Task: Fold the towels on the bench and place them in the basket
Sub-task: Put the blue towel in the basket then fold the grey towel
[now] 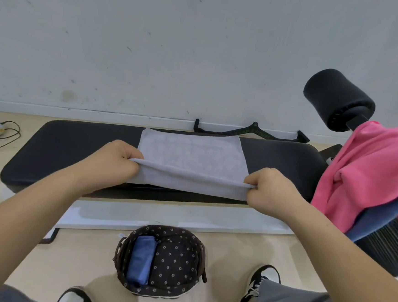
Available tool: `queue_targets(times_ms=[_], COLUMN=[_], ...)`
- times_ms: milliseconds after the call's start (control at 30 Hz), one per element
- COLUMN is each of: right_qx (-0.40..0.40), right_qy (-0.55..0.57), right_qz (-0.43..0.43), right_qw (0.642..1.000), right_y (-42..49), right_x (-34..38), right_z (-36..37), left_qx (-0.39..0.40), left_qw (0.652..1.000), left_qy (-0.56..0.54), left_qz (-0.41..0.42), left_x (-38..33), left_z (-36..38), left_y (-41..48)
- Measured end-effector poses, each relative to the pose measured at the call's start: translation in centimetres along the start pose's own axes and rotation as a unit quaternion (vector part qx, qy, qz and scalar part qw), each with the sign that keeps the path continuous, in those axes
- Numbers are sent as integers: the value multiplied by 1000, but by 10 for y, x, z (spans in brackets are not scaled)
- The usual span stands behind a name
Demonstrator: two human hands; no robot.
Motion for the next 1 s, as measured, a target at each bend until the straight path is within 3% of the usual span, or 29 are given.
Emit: queue_targets(times_ms=[233, 400, 533, 667, 800, 1000], right_qx=[64, 12, -34, -49, -21, -72], right_qy=[263, 414, 383, 375, 325, 280], right_qz=[23, 138, 96, 114, 140, 101], right_qw=[962, 900, 918, 918, 935, 952], right_y=[5, 35, 62, 95, 117, 131], right_x=[-3, -6, -1, 6, -1, -15], right_z=[-19, -6, 5, -4, 5, 18], left_qx=[76, 51, -17, -61, -37, -58], left_qw=[987, 986, 987, 985, 990, 992], left_qy=[-121, -133, -134, -148, -103, -67], left_qz=[-68, -83, -83, -66, -91, -92], left_x=[11, 26, 28, 27, 35, 42], left_z=[-12, -8, -12, -12, -4, -3], left_y=[0, 18, 40, 58, 75, 94])
Point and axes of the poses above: each hand's wrist, its own y-axis towards the middle knuckle, its own z-axis out of the palm, x = y × z, the point moved 1 cm from there along y, towards the middle knuckle, and after that the axes turned 7 degrees about x, right-handed, at the moved point
